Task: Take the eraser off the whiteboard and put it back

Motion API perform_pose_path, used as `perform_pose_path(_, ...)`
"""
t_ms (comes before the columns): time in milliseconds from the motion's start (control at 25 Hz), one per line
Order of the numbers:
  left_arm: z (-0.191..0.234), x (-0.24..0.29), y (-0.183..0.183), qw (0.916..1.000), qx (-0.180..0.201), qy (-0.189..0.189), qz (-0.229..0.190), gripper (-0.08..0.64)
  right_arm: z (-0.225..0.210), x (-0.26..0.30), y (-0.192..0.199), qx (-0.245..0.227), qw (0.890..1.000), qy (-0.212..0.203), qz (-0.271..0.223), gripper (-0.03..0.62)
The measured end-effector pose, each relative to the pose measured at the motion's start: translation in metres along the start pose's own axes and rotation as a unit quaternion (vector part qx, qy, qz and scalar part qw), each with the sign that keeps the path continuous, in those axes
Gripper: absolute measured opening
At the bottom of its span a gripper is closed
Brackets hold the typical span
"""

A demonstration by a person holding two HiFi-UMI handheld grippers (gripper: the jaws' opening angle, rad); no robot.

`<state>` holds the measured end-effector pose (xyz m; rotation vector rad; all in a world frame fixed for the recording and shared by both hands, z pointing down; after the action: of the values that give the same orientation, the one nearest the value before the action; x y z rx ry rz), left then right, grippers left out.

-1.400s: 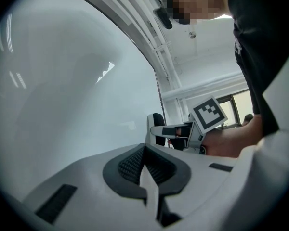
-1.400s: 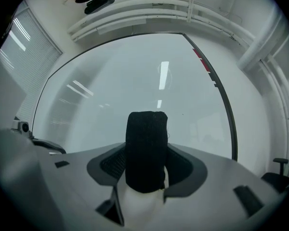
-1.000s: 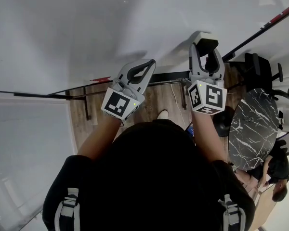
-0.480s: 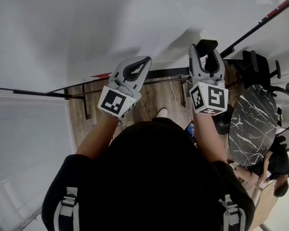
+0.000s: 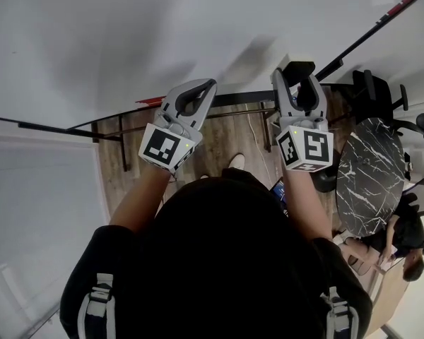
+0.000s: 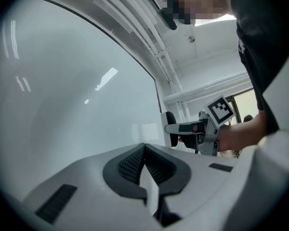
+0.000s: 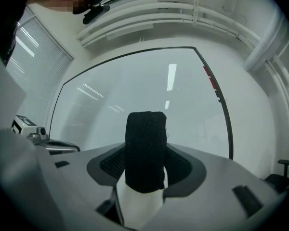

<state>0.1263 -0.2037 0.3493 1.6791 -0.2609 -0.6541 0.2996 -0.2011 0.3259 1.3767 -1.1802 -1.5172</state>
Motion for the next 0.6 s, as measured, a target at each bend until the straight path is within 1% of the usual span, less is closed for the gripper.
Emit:
perform_pose_path(160, -0.001, -0.035, -0.016, 0.9999, 0.004, -0.004, -0.009, 0.005, 0.035, -0.019, -0.011, -0.003, 1.000, -0.010, -0.004, 0.222)
perform_pose_path(280, -0.003, -0.050, -0.028, 0.9999, 0.007, -0.005, -0.011, 0.005, 0.049, -0.030, -0.020, 0.000, 1.000, -0.017, -0.008, 0.222)
perform_pose_path(480, -0.007, -0.076, -0.038, 0.9999, 0.008, -0.005, -0.010, 0.005, 0.075, -0.048, -0.025, 0.023, 0.999, -0.032, -0.005, 0.222)
perform_pose_path(600, -0.011, -0.094, -0.044, 0.9999, 0.008, -0.004, -0.012, 0.005, 0.095, -0.062, -0.025, 0.025, 0.999, -0.047, -0.002, 0.222)
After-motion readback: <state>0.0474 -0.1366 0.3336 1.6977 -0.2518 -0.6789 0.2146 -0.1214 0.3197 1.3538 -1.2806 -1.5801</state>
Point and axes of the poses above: the fingertips, and each gripper's own axes: x forward along the fingers, z to its left, y out of its underside, the point moved 2 cm from there along -x, backward along the fingers, and after that the axes turned 14 degrees about -z, right-handed, at the moved point
